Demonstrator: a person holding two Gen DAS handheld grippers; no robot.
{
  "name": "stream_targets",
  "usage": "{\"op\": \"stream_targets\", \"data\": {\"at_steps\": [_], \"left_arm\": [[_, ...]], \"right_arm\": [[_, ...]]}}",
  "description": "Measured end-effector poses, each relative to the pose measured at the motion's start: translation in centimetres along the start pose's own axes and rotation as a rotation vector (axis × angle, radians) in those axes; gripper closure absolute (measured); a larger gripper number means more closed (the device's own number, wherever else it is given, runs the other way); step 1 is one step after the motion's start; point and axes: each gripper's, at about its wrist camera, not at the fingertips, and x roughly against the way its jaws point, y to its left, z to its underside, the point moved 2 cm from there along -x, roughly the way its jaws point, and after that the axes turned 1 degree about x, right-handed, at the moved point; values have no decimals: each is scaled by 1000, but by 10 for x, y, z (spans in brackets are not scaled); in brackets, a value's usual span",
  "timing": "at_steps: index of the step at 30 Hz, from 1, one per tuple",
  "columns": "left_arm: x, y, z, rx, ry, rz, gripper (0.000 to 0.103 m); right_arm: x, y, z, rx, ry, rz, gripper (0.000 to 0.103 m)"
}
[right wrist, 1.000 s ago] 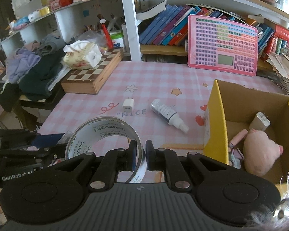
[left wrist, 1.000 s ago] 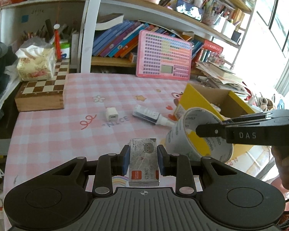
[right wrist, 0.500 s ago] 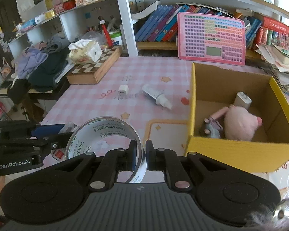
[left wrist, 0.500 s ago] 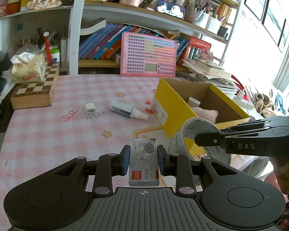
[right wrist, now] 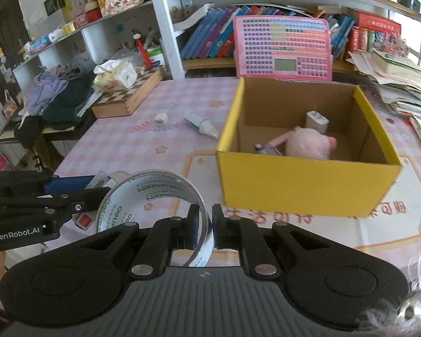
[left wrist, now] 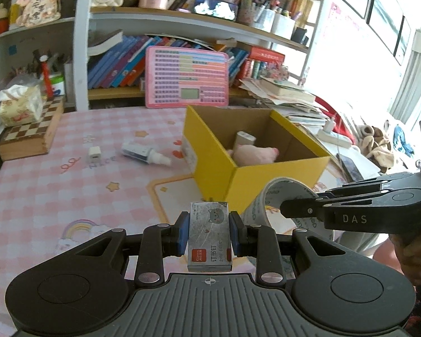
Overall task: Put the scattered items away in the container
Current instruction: 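Lift and carry the small box and tape roll toward the yellow box, then lower the tape roll into the yellow box with the right gripper while the left gripper lowers the small box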
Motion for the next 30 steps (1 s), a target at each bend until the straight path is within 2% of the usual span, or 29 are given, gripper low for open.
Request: {"op": "stream_targets", "data": {"at_steps": [13,20,30], "left_arm": [[-24,-62,-2,-32,36,48,75],[-44,-88,-13,-69,45,83,75],[-72,-105,-47,-108,13,111,75]], "right_arm": [[30,-54,28,-16,22,69,94],[39,-82,37,-40,18,114,94],[38,-113,7,-34,-37,152,94]]}}
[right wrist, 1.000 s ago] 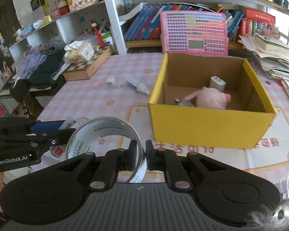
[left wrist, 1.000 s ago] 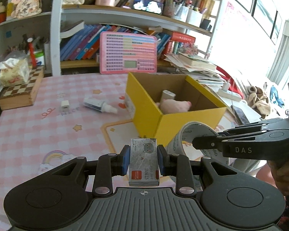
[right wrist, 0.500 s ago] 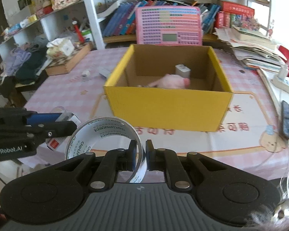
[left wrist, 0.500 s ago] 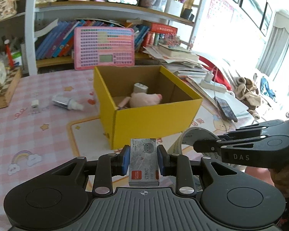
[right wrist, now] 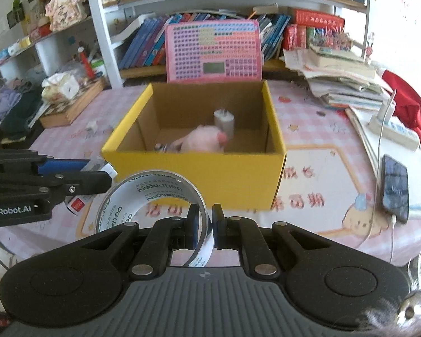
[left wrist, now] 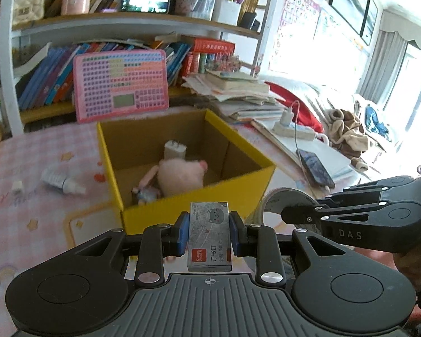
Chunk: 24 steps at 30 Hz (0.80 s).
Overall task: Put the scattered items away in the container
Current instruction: 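Lower the tape roll into the yellow box with the right gripper while the left gripper lowers the small box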
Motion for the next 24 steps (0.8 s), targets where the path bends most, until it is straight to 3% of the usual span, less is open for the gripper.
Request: {"op": "stream_targets", "data": {"at_steps": [11,18,24], "left_arm": [[-33,13,-52,-57,-87,-21,75],[-83,34,-62,-89,-26,-76,75],[-124,53,-68,-91,45,-131,75]], "right_arm": [[-27,-19,-74,46,-118,69,94],[-80,-24,-110,57,-97,99,94],[-135,-18,-129,48,-27,133,94]]}}
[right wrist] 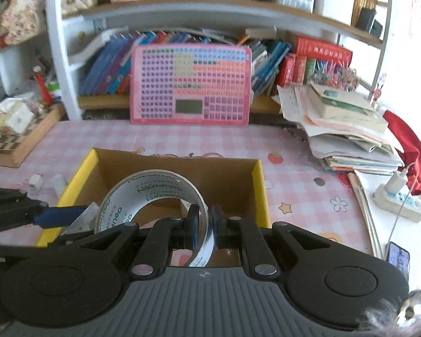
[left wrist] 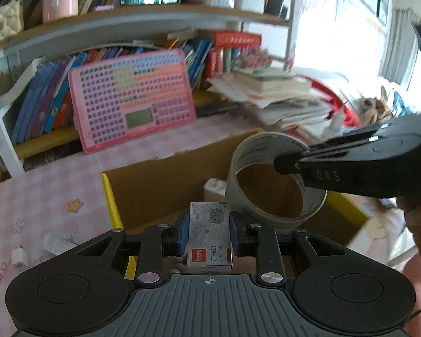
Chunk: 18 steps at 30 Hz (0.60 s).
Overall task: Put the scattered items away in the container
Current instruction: 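Lower the tape roll into the yellow box with the right gripper while the left gripper lowers the small box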
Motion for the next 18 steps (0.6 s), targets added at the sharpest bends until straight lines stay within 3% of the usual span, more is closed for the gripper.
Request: {"op": "stream_targets", "data": {"at_steps": [7,14,16,17,18], "left_arm": [[-33,12,-2,-5,84,-32,75],[-36,23,-3,9,93,-39,74],[-36,26,-4,5,97,-43,67],[-36,26,-4,1,98,-40,66],[-34,25,-3,-9,94,-34,58]], "right_arm": [[-53,11,-9,34,83,33,94],[-81,14,-8,5,139,16,92],[-82,13,-10,-35,142,-11,85],[-81,13,-10,-53,137,-24,70],[-79,15,-12,-62,126,-31,54]]}}
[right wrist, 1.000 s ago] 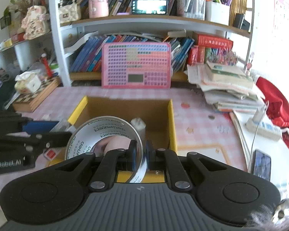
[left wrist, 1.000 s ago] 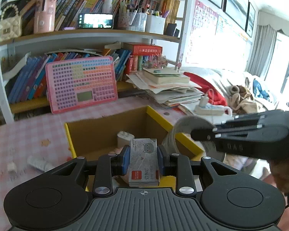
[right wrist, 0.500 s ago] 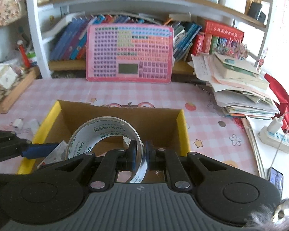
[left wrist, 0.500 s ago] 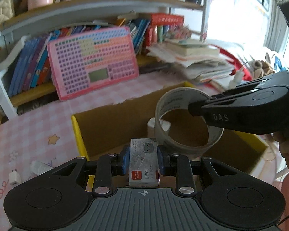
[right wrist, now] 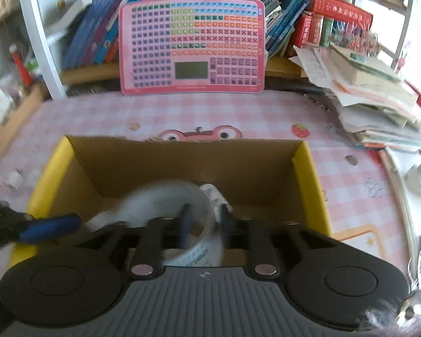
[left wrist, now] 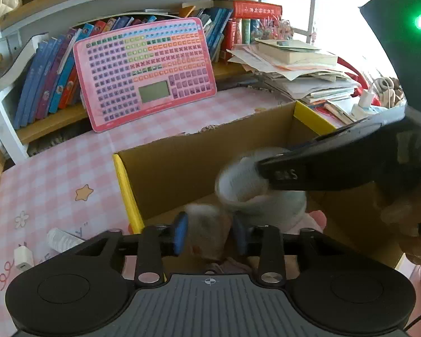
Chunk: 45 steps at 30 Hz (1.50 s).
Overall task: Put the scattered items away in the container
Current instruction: 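Lower the tape roll into the yellow box with the right gripper while the left gripper lowers the small box, then open both grippers to release the small box and tape roll, then withdraw both open tools up and away from the yellow box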
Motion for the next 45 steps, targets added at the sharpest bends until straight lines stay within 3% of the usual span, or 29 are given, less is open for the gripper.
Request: {"op": "stream_targets", "data": {"at_steps": [3,10,16,22,27,32,45], "left_arm": [[6,-5,3,-41,-28,-4,34],[21,-12,10,-73,-74,-35,24],[49,-16,15,-34,-124,-72,15],[80,-27,26,-15,-165,-137,12],[106,-35,45,5,-188,-133,7],[129,-45,67,27,-197,-119,6],[172,-58,110,99,-227,-167,6]], "right_arm": [[7,8,-1,32,-33,6,47],[24,8,1,20,-68,2,43],[62,11,10,67,-149,32,35],[108,12,27,81,-235,12,29],[138,5,51,75,-276,4,22],[160,-3,80,74,-293,29,13],[201,7,143,110,-317,25,6]]}}
